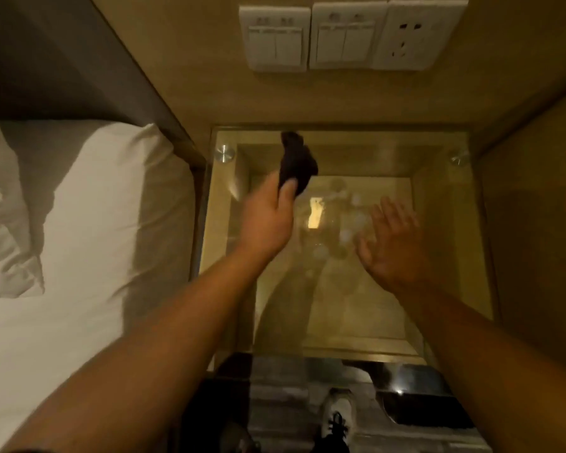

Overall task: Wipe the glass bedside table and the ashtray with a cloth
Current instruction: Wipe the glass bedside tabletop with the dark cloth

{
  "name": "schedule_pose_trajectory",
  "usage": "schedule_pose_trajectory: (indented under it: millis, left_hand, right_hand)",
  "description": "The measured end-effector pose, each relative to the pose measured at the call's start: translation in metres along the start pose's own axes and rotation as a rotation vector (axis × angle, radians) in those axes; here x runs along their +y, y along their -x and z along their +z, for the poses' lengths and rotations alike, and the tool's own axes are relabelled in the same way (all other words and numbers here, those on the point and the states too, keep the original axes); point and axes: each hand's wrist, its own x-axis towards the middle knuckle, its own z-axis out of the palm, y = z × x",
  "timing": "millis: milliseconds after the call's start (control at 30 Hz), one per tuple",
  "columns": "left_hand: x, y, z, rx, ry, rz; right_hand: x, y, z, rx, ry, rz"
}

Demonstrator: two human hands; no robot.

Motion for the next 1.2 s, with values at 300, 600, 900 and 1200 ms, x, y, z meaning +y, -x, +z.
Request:
schedule_pose_trajectory:
  millis: [300,600,900,1200]
  left_hand:
    - [-0.052,-0.169,0.063,-0.322,-0.809,0.461]
    - [-0.06,-0.123,0.059,-0.316,-0.76,0.458]
    - [-0.09,0.063,0.042,-0.425,-0.751,0.392]
    - [-0.12,0.223,0.039,-0.356,-0.708,0.395]
  right_hand:
    - [0.007,-0.004,0.012,0.014,0.013,0.007]
    - [0.003,-0.003,0.006,0.028,0.025,-0.011]
    - [0.004,0.0,0.004,0.029,-0.024,-0.028]
    - [0.003,0.002,0.003,0.051,-0.042,-0.03]
